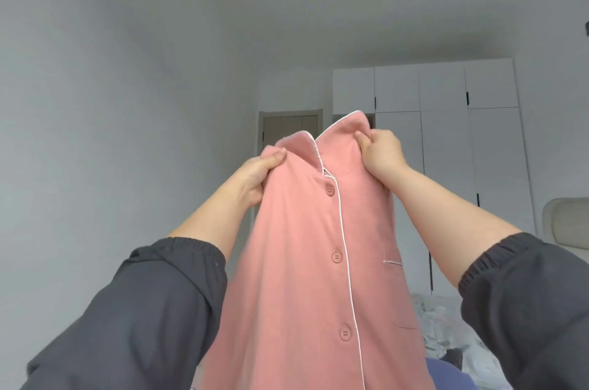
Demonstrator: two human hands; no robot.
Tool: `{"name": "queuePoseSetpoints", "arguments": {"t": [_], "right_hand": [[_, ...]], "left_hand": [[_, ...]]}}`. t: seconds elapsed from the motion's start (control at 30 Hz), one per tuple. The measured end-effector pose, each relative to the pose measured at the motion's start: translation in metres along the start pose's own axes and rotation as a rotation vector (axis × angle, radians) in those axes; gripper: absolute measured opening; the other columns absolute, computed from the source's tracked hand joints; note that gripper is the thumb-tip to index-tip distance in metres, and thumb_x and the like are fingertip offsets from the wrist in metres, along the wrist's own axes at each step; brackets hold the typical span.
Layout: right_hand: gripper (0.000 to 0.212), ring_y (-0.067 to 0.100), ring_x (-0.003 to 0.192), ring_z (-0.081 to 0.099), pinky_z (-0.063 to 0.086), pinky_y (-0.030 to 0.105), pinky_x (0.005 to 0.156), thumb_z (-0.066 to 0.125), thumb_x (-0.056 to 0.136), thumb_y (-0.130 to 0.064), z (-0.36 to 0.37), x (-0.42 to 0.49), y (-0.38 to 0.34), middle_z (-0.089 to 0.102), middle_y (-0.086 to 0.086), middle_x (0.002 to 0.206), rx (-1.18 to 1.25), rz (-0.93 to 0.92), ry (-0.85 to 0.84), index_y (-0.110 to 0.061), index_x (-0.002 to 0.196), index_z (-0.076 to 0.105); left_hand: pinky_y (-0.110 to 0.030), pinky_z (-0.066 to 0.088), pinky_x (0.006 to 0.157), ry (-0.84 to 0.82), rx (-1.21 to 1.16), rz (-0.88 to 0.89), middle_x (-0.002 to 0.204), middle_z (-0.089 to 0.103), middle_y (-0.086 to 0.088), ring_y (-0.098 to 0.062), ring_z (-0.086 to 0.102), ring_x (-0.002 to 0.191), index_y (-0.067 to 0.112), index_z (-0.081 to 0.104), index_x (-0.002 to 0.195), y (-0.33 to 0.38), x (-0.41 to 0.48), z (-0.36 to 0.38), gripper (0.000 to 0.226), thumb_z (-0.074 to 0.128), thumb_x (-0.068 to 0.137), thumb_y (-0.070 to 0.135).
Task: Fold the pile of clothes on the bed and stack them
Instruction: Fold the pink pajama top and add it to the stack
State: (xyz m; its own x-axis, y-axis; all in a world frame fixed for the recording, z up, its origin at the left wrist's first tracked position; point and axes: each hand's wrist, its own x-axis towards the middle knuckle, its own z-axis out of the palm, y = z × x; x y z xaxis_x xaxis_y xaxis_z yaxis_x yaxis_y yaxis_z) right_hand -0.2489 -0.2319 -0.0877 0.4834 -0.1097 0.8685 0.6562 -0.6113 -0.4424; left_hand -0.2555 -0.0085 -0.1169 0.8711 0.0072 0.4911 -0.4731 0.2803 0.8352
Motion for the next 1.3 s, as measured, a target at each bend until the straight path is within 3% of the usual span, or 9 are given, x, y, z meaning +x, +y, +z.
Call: {"name": "queuePoseSetpoints", "arguments": {"t": [0.1, 0.2, 0.33, 0.47, 0.7, 0.77, 0.93, 1.13, 1.3], "right_hand": [[0.022, 0.01, 0.072, 0.063, 0.047, 0.025, 0.06, 0.069, 0.084, -0.04, -0.021, -0.005, -0.003, 0.068, -0.004, 0.079, 0.315, 0.199, -0.288, -0.019, 0.078, 0.065], [0.016, 0.018, 0.094, 0.066, 0.052, 0.033, 0.085, 0.065, 0.085, -0.008, -0.039, -0.008, 0.011, 0.069, 0.007, 0.1, 0.52, 0.405, -0.646, -0.007, 0.101, 0.064], [0.033, 0.029, 0.106, 0.06, 0.044, 0.044, 0.101, 0.064, 0.084, 0.005, -0.036, -0.022, 0.019, 0.065, 0.015, 0.104, 0.437, 0.493, -0.468, 0.007, 0.117, 0.057], [0.031, 0.022, 0.089, 0.066, 0.053, 0.04, 0.086, 0.06, 0.092, -0.011, -0.038, -0.026, 0.017, 0.065, 0.013, 0.109, 0.733, 0.532, -0.31, -0.001, 0.121, 0.057], [0.031, 0.02, 0.076, 0.071, 0.059, 0.034, 0.064, 0.045, 0.1, -0.019, -0.038, -0.019, -0.005, 0.072, 0.011, 0.085, 1.159, 0.446, -0.513, -0.008, 0.09, 0.073], [0.019, 0.019, 0.074, 0.07, 0.058, 0.033, 0.064, 0.053, 0.096, -0.016, -0.034, -0.016, 0.0, 0.071, 0.01, 0.086, 0.914, 0.437, -0.481, -0.006, 0.105, 0.066], [0.011, 0.012, 0.073, 0.06, 0.045, 0.026, 0.059, 0.071, 0.083, -0.025, 0.003, -0.035, 0.063, 0.065, -0.002, 0.084, -0.01, 0.22, -0.272, -0.016, 0.086, 0.066], [0.013, 0.018, 0.074, 0.066, 0.056, 0.028, 0.066, 0.056, 0.089, 0.007, 0.064, -0.084, 0.166, 0.069, 0.007, 0.083, -0.014, 0.612, -1.059, -0.005, 0.092, 0.061], [0.018, 0.028, 0.094, 0.062, 0.054, 0.034, 0.076, 0.069, 0.086, -0.015, 0.128, -0.128, 0.23, 0.062, 0.012, 0.101, -0.433, 0.62, -1.188, -0.005, 0.096, 0.058]], "left_hand": [[-0.027, 0.055, 0.066, 0.027, 0.042, 0.08, 0.09, 0.069, -0.007, -0.015, 0.066, 0.078, 0.009, 0.065, 0.093, 0.01, -0.001, 0.001, 0.011, 0.063, 0.091, 0.02], [-0.028, 0.054, 0.072, 0.081, 0.022, 0.142, 0.089, 0.067, -0.005, -0.015, 0.064, 0.08, 0.012, 0.063, 0.091, 0.013, -0.006, 0.003, 0.008, 0.059, 0.094, 0.018], [-0.028, 0.053, 0.074, 0.093, 0.096, 0.171, 0.09, 0.065, -0.005, -0.017, 0.062, 0.083, 0.014, 0.061, 0.09, 0.007, -0.013, 0.011, 0.011, 0.055, 0.097, 0.02], [-0.035, 0.053, 0.077, 0.029, -0.02, 0.079, 0.095, 0.065, -0.009, -0.018, 0.063, 0.084, 0.012, 0.058, 0.101, 0.016, -0.02, 0.022, 0.015, 0.049, 0.1, 0.024], [-0.026, 0.057, 0.069, -0.208, -0.257, 0.059, 0.084, 0.072, -0.002, -0.012, 0.07, 0.076, 0.015, 0.058, 0.102, 0.027, -0.022, 0.019, 0.023, 0.037, 0.103, 0.024], [-0.026, 0.057, 0.071, -0.152, -0.067, 0.073, 0.093, 0.069, -0.007, -0.013, 0.069, 0.077, 0.012, 0.06, 0.103, 0.02, -0.015, 0.008, 0.023, 0.04, 0.103, 0.023], [-0.029, 0.036, 0.068, -0.02, 1.417, 0.263, 0.095, 0.066, -0.01, -0.022, 0.055, 0.084, 0.005, 0.066, 0.092, -0.037, 0.003, -0.05, 0.029, 0.052, 0.097, 0.029], [-0.028, 0.047, 0.075, -0.38, 1.474, -0.323, 0.089, 0.066, 0.002, -0.016, 0.061, 0.081, 0.018, 0.064, 0.084, -0.14, 0.008, -0.11, 0.022, 0.055, 0.096, 0.036], [-0.032, 0.052, 0.072, -0.434, 1.476, -0.598, 0.095, 0.058, -0.004, -0.023, 0.057, 0.088, 0.01, 0.057, 0.1, -0.241, 0.025, -0.137, 0.027, 0.051, 0.098, 0.036]]}}
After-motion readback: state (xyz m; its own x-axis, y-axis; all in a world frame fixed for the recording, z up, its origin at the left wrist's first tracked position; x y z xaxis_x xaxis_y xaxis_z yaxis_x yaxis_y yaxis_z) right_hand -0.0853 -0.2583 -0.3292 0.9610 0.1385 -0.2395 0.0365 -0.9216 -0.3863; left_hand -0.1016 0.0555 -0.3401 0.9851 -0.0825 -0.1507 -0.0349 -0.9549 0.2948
